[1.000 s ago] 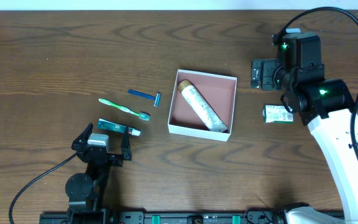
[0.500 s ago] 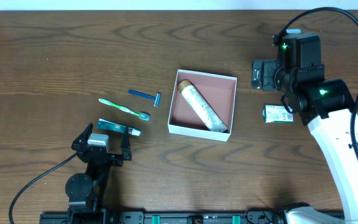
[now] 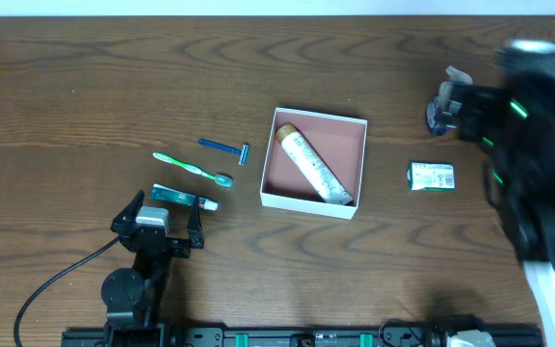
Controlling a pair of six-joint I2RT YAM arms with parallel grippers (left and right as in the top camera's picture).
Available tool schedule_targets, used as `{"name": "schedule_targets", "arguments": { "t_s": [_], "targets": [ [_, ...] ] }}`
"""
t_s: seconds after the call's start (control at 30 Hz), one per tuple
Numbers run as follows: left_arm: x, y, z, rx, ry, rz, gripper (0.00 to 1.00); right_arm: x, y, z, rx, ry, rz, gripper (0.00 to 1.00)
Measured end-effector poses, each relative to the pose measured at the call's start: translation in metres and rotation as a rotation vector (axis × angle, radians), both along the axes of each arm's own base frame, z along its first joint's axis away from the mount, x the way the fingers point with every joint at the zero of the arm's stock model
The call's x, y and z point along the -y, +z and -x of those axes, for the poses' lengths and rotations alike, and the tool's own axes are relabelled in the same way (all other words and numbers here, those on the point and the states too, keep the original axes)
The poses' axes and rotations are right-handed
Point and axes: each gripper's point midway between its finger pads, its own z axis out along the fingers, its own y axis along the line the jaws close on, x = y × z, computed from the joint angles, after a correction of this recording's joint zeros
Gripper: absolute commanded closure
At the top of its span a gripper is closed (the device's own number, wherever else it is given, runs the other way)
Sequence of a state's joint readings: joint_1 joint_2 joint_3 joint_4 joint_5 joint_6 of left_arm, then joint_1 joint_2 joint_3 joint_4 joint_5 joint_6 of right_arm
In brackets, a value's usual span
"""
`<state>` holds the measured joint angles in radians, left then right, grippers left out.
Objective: Pack container
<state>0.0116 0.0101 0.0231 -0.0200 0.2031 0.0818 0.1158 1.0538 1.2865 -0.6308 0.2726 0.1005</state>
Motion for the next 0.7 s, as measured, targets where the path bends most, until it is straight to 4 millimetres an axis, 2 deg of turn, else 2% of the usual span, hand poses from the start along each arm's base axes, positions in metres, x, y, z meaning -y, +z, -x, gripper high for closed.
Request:
{"name": "schedule_targets", "arguments": {
  "t_s": [0.1, 0.17, 0.3, 0.5, 0.7],
  "targets": [
    [0.000, 0.000, 0.000, 0.000, 0.000, 0.000, 0.02, 0.021, 0.012, 0.031, 0.114, -0.036, 0.013, 0.01],
    [0.000, 0.000, 0.000, 0.000, 0.000, 0.000, 0.02, 0.026, 0.005, 0.050, 0.170, -0.033, 0.033, 0.01],
    [0.000, 0.000, 0.000, 0.000, 0.000, 0.000, 0.02, 0.023, -0.040, 0.074, 0.207, 0.010, 0.074, 0.01],
    [0.000, 0.000, 0.000, 0.000, 0.000, 0.000, 0.02, 0.011, -0.110, 0.090, 0.221, 0.088, 0.088, 0.01],
    [0.000, 0.000, 0.000, 0.000, 0.000, 0.000, 0.02, 0.002, -0.155, 0.093, 0.229, 0.140, 0.082, 0.01]
  ]
}}
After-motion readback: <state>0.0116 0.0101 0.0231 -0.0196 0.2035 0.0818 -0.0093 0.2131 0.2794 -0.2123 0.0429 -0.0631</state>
